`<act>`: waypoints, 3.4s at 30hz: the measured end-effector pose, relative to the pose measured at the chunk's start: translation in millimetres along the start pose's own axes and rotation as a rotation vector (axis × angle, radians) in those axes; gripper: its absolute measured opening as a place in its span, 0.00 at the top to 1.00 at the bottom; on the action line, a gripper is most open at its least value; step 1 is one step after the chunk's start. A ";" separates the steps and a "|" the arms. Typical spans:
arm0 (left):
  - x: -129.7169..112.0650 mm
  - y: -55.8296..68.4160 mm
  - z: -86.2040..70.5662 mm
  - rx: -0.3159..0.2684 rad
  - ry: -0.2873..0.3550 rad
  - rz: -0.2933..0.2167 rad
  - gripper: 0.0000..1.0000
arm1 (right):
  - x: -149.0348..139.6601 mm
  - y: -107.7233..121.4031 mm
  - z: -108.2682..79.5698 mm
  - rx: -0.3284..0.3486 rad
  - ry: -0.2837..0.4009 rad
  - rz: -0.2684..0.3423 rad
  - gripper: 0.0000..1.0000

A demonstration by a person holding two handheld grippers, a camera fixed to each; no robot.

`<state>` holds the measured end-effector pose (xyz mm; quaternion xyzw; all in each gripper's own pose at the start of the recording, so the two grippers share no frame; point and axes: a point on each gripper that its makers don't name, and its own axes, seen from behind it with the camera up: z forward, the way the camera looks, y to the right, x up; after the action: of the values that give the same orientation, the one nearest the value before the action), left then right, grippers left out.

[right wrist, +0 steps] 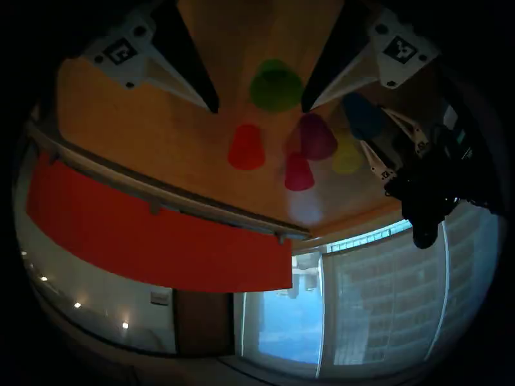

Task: Pour water

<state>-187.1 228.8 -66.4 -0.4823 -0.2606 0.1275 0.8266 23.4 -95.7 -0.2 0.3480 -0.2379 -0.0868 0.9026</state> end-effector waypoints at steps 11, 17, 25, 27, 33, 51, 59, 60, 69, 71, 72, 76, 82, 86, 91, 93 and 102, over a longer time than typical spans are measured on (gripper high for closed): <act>4.8 0.4 9.8 -0.006 0.004 0.008 0.13 | -2.2 3.1 2.6 0.003 -0.003 0.004 0.01; 5.9 -0.1 13.4 -0.001 0.000 0.003 0.14 | -4.3 2.6 2.6 0.004 -0.006 0.006 0.01; 5.6 -1.0 12.8 0.005 -0.001 0.021 0.15 | -10.2 2.6 2.7 0.003 -0.017 0.000 0.01; 5.4 -0.9 12.2 0.005 -0.002 0.026 0.15 | -12.1 2.6 4.0 0.002 -0.021 -0.002 0.01; 10.8 -2.2 8.9 0.016 0.011 0.033 0.15 | -21.7 -1.8 10.7 0.013 -0.038 -0.006 0.01; 56.7 -15.8 -15.5 0.053 0.140 -0.017 0.15 | -62.0 -17.5 34.1 0.036 -0.125 -0.035 0.01; 84.0 -23.9 -31.6 0.085 0.233 -0.017 0.15 | -75.5 -18.3 41.4 0.040 -0.150 -0.038 0.01; 87.7 -25.4 -34.1 0.092 0.247 -0.015 0.15 | -76.9 -18.5 42.5 0.040 -0.153 -0.040 0.01; 117.6 -36.3 -56.6 0.140 0.362 -0.020 0.15 | -83.7 -22.7 52.6 0.048 -0.162 -0.042 0.00; 122.8 -38.4 -61.4 0.148 0.384 -0.023 0.15 | -85.6 -22.4 55.2 0.046 -0.166 -0.045 0.00; 125.5 -39.7 -63.9 0.152 0.395 -0.025 0.15 | -86.6 -22.2 56.6 0.045 -0.168 -0.047 0.01; 131.4 -44.3 -71.7 0.171 0.424 -0.029 0.15 | -89.1 -22.1 62.7 0.043 -0.171 -0.051 0.01; 138.8 -48.8 -81.5 0.193 0.456 -0.024 0.15 | -89.7 -22.4 74.0 0.042 -0.165 -0.037 0.01; 142.0 -51.4 -86.4 0.204 0.469 -0.022 0.15 | -89.3 -22.4 80.6 0.044 -0.161 -0.030 0.01; 143.2 -54.1 -90.3 0.213 0.475 -0.023 0.15 | -88.0 -21.8 86.2 0.044 -0.156 -0.031 0.01; 143.1 -55.0 -91.3 0.216 0.475 -0.023 0.15 | -88.0 -21.6 87.9 0.044 -0.157 -0.033 0.00; 141.8 -58.5 -93.4 0.226 0.477 -0.024 0.15 | -88.0 -21.2 91.0 0.043 -0.151 -0.032 0.10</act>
<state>-19.8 196.7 -9.5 -0.4003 -0.0481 0.0285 0.9147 -97.7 -136.5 11.8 0.3633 -0.3016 -0.1220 0.8730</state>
